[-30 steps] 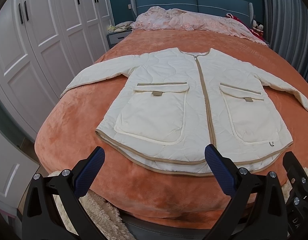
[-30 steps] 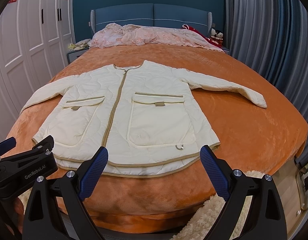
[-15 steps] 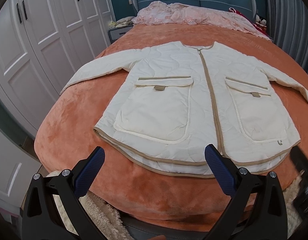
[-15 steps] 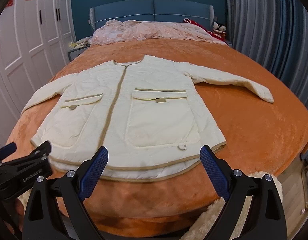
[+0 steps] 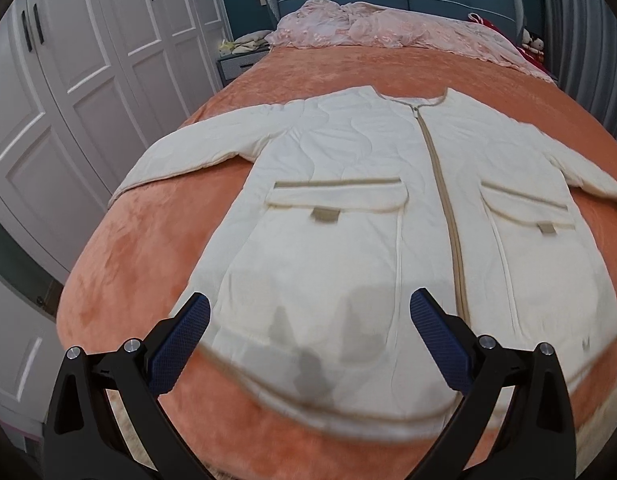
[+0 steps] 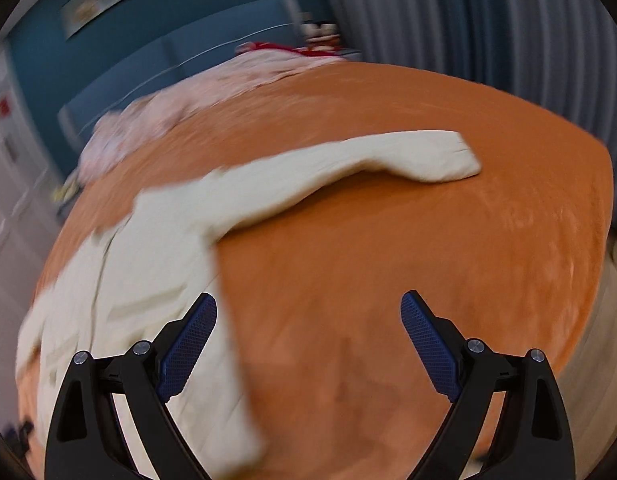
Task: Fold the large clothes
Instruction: 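Grasp the cream jacket's sleeve cuff with the right gripper and lift it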
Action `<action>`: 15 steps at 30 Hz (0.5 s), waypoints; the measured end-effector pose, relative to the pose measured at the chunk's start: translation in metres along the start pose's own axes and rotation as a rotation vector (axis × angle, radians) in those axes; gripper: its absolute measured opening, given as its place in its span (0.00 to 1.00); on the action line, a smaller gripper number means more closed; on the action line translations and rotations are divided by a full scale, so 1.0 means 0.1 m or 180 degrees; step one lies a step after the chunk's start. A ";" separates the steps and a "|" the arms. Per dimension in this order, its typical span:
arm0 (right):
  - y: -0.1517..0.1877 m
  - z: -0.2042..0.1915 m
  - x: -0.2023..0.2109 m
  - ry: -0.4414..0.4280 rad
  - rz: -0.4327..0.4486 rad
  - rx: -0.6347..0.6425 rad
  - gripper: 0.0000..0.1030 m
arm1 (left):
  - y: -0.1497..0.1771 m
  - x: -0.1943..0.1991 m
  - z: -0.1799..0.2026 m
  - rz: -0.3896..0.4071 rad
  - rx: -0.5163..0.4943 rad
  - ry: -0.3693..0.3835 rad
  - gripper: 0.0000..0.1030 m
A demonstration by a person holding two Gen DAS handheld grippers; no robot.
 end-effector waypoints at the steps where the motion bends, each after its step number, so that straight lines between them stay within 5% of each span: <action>1: -0.10 0.10 -0.12 0.0011 -0.0003 -0.0098 0.88 | -0.05 -0.07 0.01 -0.0014 0.0033 0.0011 0.95; 6: -0.59 0.61 -0.78 0.0142 -0.0046 -0.0558 0.88 | -0.23 -0.34 0.13 -0.0053 0.0076 -0.0013 0.95; 15: -0.91 0.99 -1.53 0.0027 -0.0096 -0.1280 0.88 | -0.31 -0.73 0.43 -0.0148 -0.0029 -0.0032 0.95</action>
Point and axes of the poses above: each gripper's, at about its wrist camera, not at the fingertips, and x roughly against the way its jaws point, z to its right, y to its underside, the point moved 3 cm from there along -x, roughly the way its jaws point, and after that the axes turned 5 degrees about z, right-handed, at the moved point
